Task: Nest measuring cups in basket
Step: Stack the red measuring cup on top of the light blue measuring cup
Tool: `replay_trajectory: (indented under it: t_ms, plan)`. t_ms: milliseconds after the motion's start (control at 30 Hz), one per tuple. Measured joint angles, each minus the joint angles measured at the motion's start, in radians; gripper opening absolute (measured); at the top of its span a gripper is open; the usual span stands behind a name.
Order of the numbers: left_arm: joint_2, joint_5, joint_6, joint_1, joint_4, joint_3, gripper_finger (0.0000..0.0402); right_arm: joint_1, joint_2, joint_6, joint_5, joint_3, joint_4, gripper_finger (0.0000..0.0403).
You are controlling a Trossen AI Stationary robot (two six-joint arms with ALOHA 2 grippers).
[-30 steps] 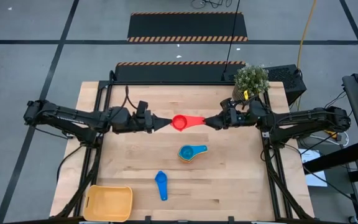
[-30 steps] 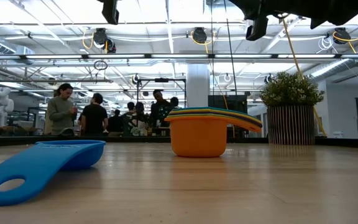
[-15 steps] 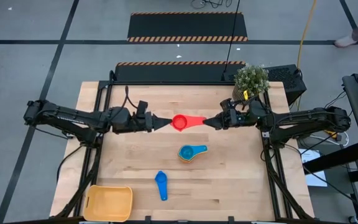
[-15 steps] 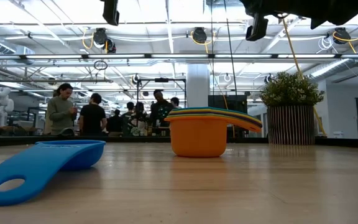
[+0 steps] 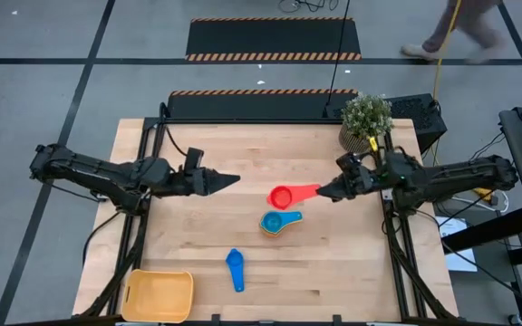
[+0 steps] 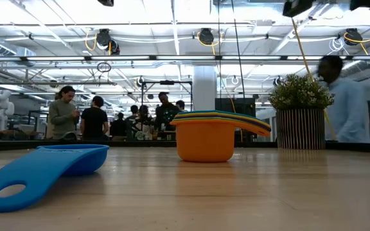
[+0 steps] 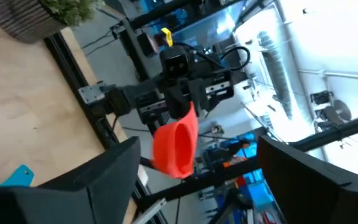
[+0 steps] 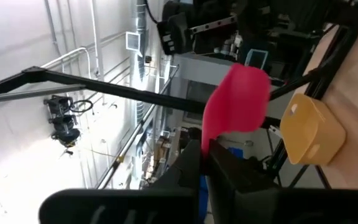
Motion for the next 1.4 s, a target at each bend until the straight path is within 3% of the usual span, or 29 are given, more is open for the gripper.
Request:
replay_trajectory:
  t_ms: [167,367,467,800,1000,1400]
  plan:
    - [-0.024,0.001,-0.024,-0.019,-0.051,0.000,0.0332,0.146,-0.051,-0.003,0.162,0.000,-0.079,0.0001]
    - [-0.029,0.000,-0.017,-0.045,-0.064,0.000,0.0296,0.310,-0.023,-0.004,0.362,0.000,-0.140,0.0000]
    - [-0.029,0.000,-0.008,-0.054,-0.076,0.000,0.0277,0.344,0.016,-0.002,0.408,0.000,-0.141,0.0000]
    - [-0.029,-0.007,-0.018,-0.043,-0.144,0.000,0.0238,0.323,0.148,0.026,0.407,0.000,-0.132,0.0000]
    - [-0.029,-0.007,-0.023,-0.043,-0.160,0.000,0.0214,0.267,0.202,0.020,0.402,0.000,-0.035,0.0000]
    - [-0.029,-0.007,-0.034,-0.046,-0.157,0.000,0.0171,0.160,0.284,-0.012,0.217,0.000,-0.124,0.0000]
